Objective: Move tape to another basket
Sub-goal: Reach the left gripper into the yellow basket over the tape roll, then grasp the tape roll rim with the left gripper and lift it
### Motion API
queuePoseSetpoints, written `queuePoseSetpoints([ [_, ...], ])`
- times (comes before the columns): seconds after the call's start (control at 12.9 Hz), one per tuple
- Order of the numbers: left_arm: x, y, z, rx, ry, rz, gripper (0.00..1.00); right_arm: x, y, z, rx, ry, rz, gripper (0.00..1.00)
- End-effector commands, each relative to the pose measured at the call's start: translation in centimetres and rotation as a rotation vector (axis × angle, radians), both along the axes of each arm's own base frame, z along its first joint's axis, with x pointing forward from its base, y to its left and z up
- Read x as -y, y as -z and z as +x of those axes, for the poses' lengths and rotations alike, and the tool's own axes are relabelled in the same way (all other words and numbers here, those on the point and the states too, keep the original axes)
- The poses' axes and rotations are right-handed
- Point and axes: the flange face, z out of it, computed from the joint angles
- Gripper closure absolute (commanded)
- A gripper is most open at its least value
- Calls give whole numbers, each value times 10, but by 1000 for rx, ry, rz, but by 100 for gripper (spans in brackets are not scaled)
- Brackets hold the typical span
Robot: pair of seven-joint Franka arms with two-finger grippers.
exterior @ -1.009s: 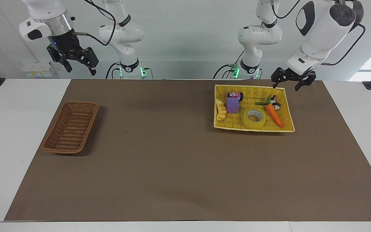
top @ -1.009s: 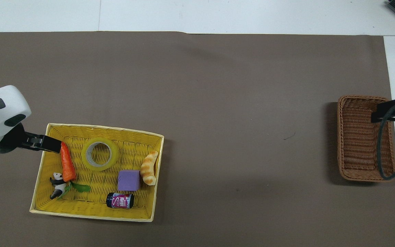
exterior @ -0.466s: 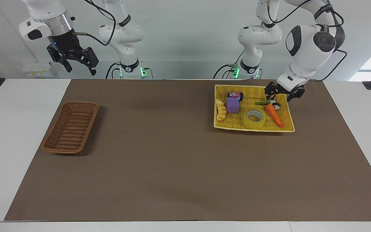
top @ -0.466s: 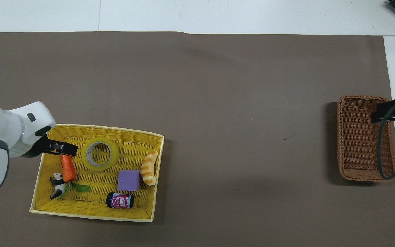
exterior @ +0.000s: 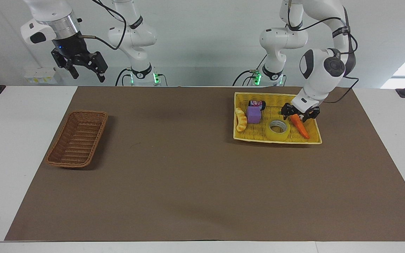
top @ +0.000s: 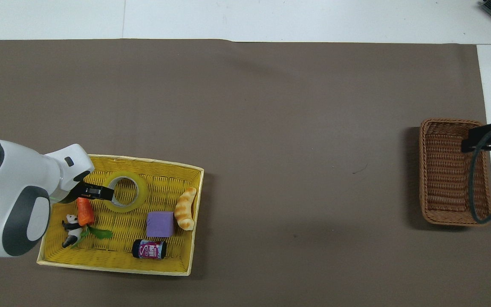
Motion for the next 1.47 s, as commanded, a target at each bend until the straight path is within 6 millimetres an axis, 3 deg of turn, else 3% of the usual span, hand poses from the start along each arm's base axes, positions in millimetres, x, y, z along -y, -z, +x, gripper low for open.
queuePoseSetpoints([
  [0.0, 12, 18, -8, 6, -25, -10, 39, 0, -2, 0, -2, -6, 18, 0],
  [0.08, 14, 19, -9, 4, -43, -7, 45, 0, -2, 0, -2, -6, 18, 0],
  [0.47, 26, 31, -20, -14, -80, -13, 53, 0, -2, 0, -3, -6, 18, 0],
  [0.62, 28, 53, -20, -33, -80, -10, 53, 15, -2, -1, -3, 15, 11, 0],
  [0.7, 28, 55, -18, -24, -80, -12, 66, 19, -1, -2, -8, 25, 17, 0],
  [0.78, 28, 54, -16, -27, -77, -12, 100, 11, -2, -3, -11, 2, 17, 0],
  [0.85, 27, 51, -11, -19, -74, -16, 100, 8, -3, -4, -9, -4, 17, 0],
  [0.93, 27, 41, -4, -21, -75, -17, 100, 6, -2, -2, -2, -9, 18, 0],
  [1.24, 30, -55, 30, -62, -105, -15, 100, 4, 18, 3, -12, -34, 20, 0],
  [1.4, 34, -94, 44, -19, -238, -10, 100, -6, 34, 10, 11, -79, 45, 0],
])
